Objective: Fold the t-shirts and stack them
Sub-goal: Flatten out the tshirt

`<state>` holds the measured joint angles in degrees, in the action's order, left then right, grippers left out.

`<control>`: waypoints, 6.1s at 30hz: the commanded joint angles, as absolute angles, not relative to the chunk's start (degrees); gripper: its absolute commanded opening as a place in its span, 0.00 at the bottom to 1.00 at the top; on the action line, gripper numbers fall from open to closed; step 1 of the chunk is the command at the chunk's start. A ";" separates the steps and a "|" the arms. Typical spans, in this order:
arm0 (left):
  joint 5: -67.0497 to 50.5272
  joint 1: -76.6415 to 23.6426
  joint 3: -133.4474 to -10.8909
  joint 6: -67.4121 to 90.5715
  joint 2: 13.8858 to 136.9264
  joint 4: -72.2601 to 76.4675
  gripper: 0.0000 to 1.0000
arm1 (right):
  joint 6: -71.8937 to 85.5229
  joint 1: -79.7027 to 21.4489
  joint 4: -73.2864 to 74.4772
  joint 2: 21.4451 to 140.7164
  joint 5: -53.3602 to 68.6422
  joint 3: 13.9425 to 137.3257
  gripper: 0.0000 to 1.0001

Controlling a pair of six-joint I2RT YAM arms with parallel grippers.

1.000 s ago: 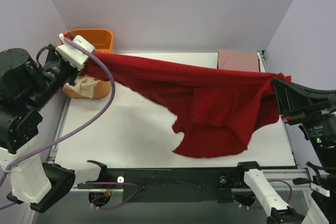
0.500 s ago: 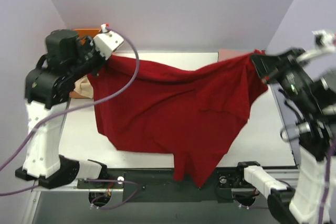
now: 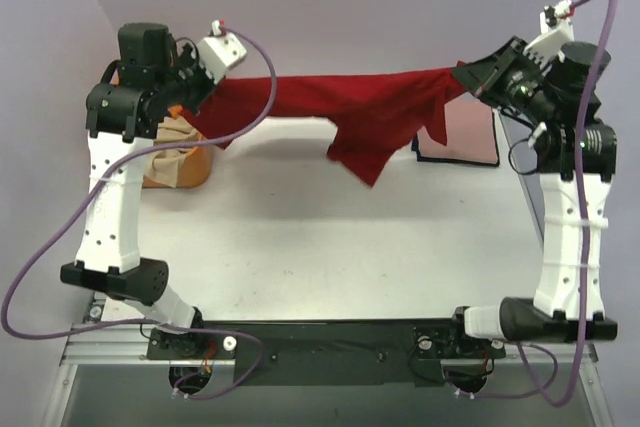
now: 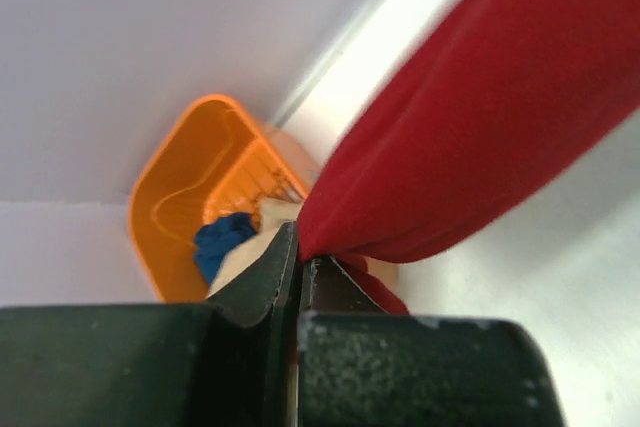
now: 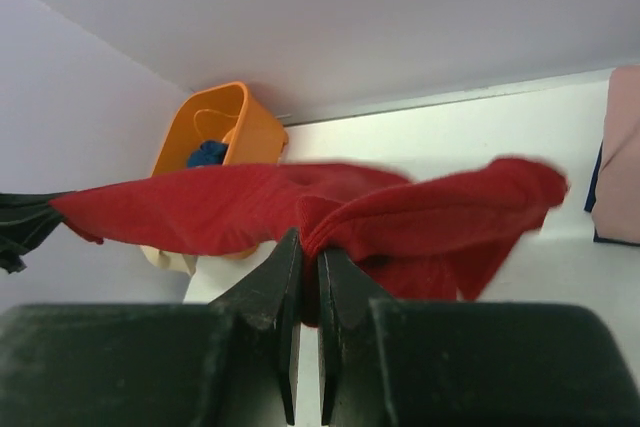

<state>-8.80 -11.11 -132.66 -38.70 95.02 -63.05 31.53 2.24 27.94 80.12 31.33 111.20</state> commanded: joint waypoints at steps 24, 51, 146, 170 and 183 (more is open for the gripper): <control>-16.88 -16.78 -65.43 -62.48 80.09 -60.46 0.52 | 36.83 0.44 8.69 80.33 35.60 56.95 0.00; -15.04 -18.37 -45.09 -64.53 85.86 -31.57 0.44 | 36.91 0.53 7.65 77.43 35.33 53.70 0.00; 1.47 -3.35 -95.08 -42.55 76.82 -65.24 0.00 | 26.36 3.60 42.89 63.10 38.66 65.12 0.00; 6.24 -0.62 -142.65 -39.46 102.22 -36.28 0.00 | 65.32 12.83 -6.16 105.49 53.51 130.48 0.00; -2.10 -1.49 -95.85 -57.03 78.33 -59.65 0.00 | 31.05 12.75 30.66 68.57 50.98 66.77 0.00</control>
<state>0.51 -1.41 -108.42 -49.82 83.96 -47.77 43.29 12.38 19.20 74.61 53.49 81.23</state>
